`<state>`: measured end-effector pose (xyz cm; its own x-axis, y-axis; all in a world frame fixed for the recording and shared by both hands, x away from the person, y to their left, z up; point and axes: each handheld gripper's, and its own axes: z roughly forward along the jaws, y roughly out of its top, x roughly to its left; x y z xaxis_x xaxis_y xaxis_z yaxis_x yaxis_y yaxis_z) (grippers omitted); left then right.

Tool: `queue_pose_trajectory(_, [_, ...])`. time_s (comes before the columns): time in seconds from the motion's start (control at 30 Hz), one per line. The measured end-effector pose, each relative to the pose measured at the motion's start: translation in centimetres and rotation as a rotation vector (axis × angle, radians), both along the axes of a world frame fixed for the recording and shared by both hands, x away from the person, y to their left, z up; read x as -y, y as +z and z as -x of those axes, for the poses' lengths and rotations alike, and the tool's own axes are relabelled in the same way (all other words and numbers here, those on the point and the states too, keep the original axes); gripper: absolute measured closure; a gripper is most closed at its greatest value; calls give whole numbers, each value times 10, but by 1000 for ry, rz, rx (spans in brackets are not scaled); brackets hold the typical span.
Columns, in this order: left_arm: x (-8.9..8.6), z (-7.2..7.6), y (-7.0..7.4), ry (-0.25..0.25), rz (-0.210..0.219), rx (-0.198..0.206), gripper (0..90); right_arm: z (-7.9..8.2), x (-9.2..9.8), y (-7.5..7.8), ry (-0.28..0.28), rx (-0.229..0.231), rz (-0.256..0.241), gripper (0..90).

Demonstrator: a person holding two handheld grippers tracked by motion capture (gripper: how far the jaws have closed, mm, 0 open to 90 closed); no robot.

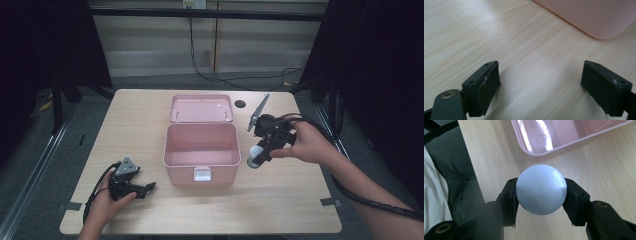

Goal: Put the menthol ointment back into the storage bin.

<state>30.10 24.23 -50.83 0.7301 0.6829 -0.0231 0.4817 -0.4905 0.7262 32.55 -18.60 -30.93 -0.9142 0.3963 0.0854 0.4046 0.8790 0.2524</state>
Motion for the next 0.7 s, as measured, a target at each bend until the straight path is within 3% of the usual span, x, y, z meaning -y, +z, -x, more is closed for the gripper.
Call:
queue_pose_trajectory(0.33, [0, 0, 0, 0, 1, 0, 149, -9, -14, 18, -3, 0, -7, 504])
queue_pose_trajectory(0.7, [0, 0, 0, 0, 0, 0, 149, -21, -34, 24, -6, 1, 8, 504])
